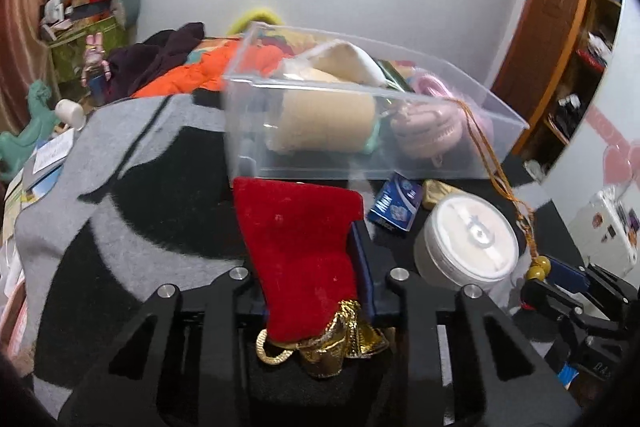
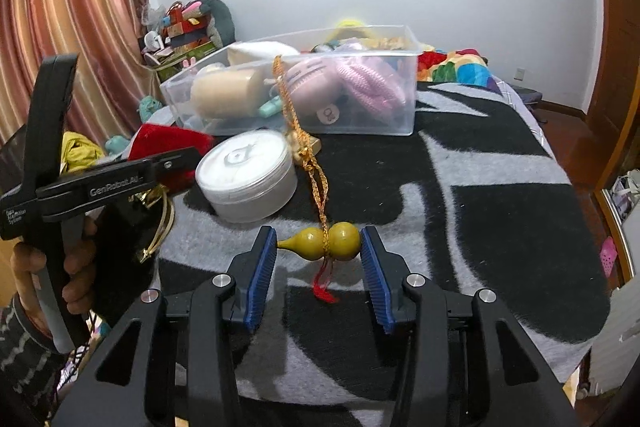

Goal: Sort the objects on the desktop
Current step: 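Grasp the red velvet pouch with the left tool while the right tool grasps the yellow gourd, then carry the red pouch and yellow gourd into the clear box and release both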

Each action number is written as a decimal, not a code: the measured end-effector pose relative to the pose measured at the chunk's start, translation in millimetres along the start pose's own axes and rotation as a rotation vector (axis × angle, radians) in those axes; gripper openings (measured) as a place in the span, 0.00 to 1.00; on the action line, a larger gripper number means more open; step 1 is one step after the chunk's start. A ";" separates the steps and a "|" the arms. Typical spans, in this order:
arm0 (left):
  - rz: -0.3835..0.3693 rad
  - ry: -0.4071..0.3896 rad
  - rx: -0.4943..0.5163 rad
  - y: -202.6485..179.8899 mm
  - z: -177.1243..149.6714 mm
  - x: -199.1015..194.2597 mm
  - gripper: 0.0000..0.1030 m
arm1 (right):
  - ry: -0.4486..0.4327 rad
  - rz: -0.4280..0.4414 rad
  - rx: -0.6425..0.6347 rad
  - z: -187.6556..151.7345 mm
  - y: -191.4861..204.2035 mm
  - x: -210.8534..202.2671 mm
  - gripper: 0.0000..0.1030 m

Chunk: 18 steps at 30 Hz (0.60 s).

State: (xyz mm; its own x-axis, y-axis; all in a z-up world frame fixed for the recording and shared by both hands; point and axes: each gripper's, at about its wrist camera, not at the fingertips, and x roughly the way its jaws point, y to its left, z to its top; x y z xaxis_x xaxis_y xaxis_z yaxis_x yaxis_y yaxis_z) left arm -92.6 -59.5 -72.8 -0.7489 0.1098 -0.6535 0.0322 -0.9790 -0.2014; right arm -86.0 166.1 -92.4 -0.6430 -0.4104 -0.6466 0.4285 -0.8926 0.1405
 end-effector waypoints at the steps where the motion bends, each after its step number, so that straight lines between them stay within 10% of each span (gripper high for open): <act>1: 0.003 -0.013 -0.015 2.5 -0.6 -2.9 0.28 | -0.007 -0.005 0.002 1.7 -1.5 -1.7 0.38; 18: -0.048 -0.168 -0.114 18.6 27.0 -59.4 0.23 | -0.138 -0.036 -0.051 69.6 -7.6 -8.5 0.38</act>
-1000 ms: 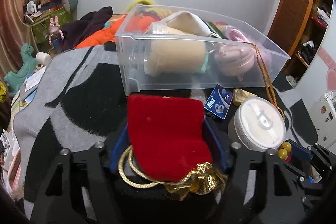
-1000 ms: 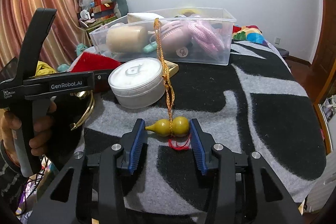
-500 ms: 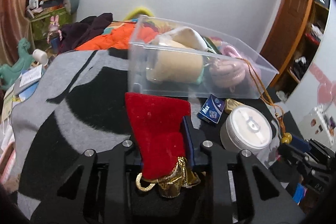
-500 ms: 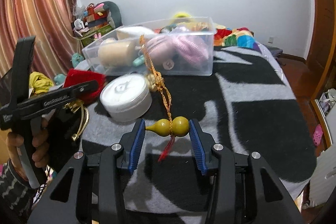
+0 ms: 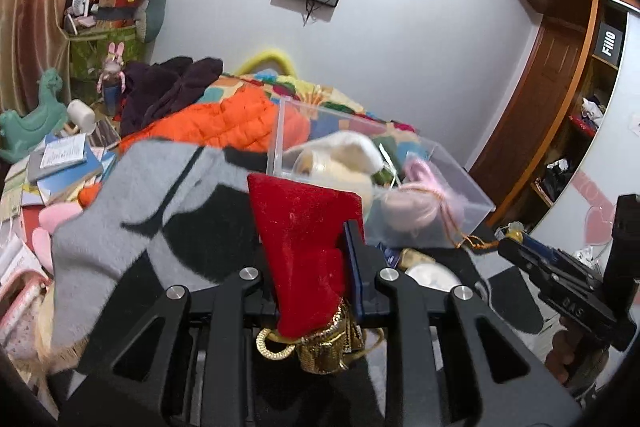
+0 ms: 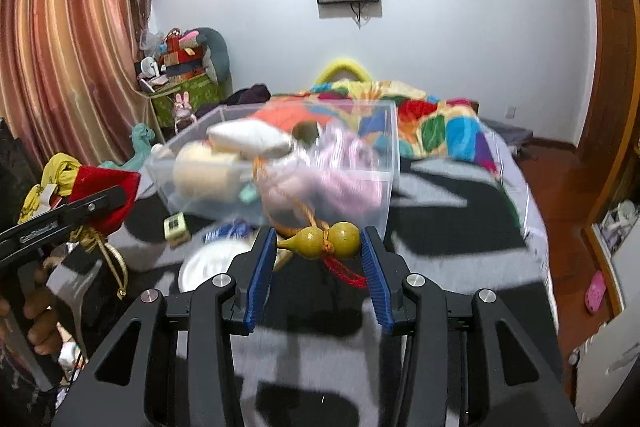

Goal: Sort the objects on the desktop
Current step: 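Carry the red pouch and yellow gourd into the clear box and release both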

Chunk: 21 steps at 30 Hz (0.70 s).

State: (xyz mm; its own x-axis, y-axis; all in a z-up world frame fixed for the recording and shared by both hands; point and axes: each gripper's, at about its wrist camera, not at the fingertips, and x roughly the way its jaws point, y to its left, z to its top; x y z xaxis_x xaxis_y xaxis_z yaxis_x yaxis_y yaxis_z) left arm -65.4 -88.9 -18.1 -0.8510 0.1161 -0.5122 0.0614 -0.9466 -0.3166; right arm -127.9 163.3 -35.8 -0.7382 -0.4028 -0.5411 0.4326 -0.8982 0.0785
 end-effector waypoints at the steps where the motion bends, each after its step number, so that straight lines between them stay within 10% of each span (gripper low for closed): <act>1: 0.004 -0.014 -0.001 -1.1 3.9 -2.2 0.23 | -0.013 -0.002 -0.002 5.5 -0.4 0.1 0.38; 15: 0.018 -0.105 0.017 -18.7 63.8 2.0 0.23 | -0.227 -0.049 -0.077 90.7 15.1 -3.9 0.38; 21: 0.025 -0.104 0.054 -30.8 82.0 24.2 0.23 | -0.185 -0.043 -0.054 88.8 10.7 19.3 0.38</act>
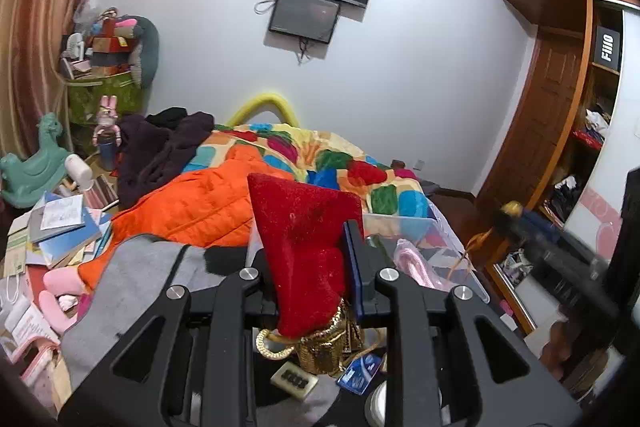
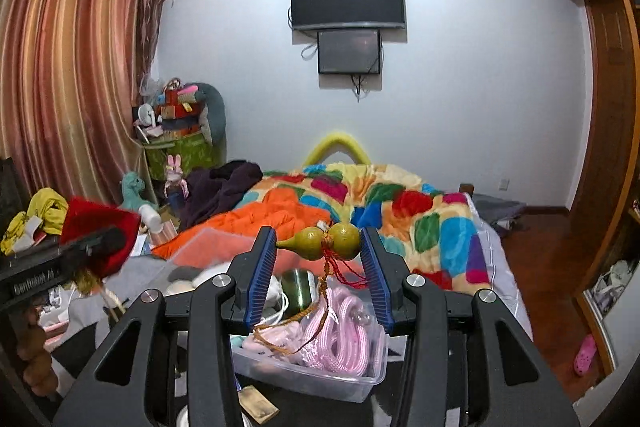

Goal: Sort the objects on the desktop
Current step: 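Carry the red pouch and yellow gourd into the clear box and release both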

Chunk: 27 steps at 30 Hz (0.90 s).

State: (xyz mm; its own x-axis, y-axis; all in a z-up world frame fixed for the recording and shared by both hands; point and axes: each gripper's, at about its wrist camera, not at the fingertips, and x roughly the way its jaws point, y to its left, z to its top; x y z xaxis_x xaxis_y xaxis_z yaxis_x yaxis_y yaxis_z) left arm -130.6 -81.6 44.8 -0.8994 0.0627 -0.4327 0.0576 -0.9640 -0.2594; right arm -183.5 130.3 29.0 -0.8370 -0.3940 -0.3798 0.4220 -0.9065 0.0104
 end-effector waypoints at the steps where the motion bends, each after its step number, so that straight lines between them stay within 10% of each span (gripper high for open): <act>1: -0.002 0.005 -0.004 -0.5 2.3 5.4 0.23 | 0.017 -0.001 0.000 -5.2 -0.7 5.4 0.38; 6: -0.078 0.057 -0.094 4.1 9.7 32.1 0.23 | 0.103 0.000 0.009 -28.7 -8.4 28.1 0.38; 15: 0.050 0.090 -0.025 -4.5 -8.3 75.1 0.23 | 0.154 -0.004 -0.016 -51.1 -18.1 37.2 0.39; 27: 0.036 0.141 0.002 -4.2 -32.3 99.2 0.27 | 0.174 0.018 -0.012 -57.9 -15.6 39.9 0.39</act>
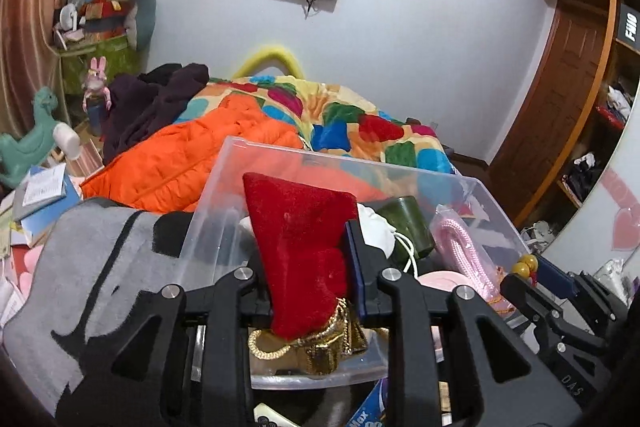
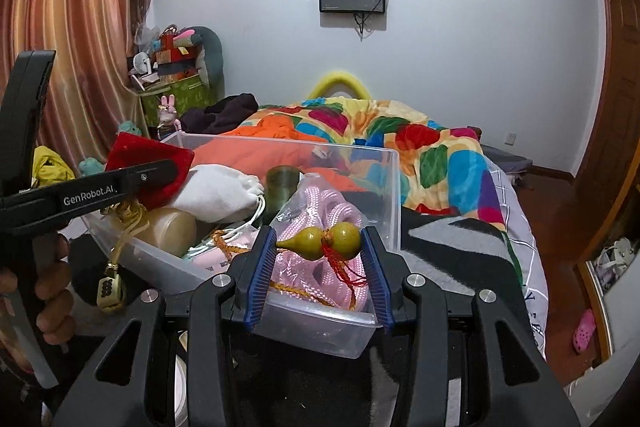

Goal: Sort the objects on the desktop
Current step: 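Carry the red pouch and yellow gourd into the clear box and release both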

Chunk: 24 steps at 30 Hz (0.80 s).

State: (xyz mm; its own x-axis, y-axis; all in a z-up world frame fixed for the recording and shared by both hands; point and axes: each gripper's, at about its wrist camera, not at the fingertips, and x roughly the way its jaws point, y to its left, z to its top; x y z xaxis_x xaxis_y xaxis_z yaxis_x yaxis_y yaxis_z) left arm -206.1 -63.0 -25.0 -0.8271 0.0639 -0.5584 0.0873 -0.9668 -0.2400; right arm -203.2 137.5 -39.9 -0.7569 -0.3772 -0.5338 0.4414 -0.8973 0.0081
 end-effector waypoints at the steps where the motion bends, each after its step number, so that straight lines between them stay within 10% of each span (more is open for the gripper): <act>1: -0.003 -0.002 0.006 -1.6 -0.5 0.6 0.30 | 0.000 0.003 0.003 -0.4 0.1 -1.2 0.39; 13: -0.002 -0.028 0.014 -9.2 -6.7 -14.5 0.65 | 0.025 0.047 0.013 -1.7 2.1 -11.4 0.43; 24: -0.080 0.016 -0.036 -4.5 -14.0 -36.3 0.72 | -0.039 0.038 -0.005 -4.4 13.2 -36.4 0.59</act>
State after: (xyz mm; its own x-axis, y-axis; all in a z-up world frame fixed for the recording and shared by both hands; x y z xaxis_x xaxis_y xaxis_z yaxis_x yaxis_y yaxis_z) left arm -168.7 -57.6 -14.8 -0.8231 0.1448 -0.5492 0.0416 -0.9490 -0.3125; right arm -167.8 140.4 -24.1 -0.7575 -0.4196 -0.5001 0.4727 -0.8809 0.0230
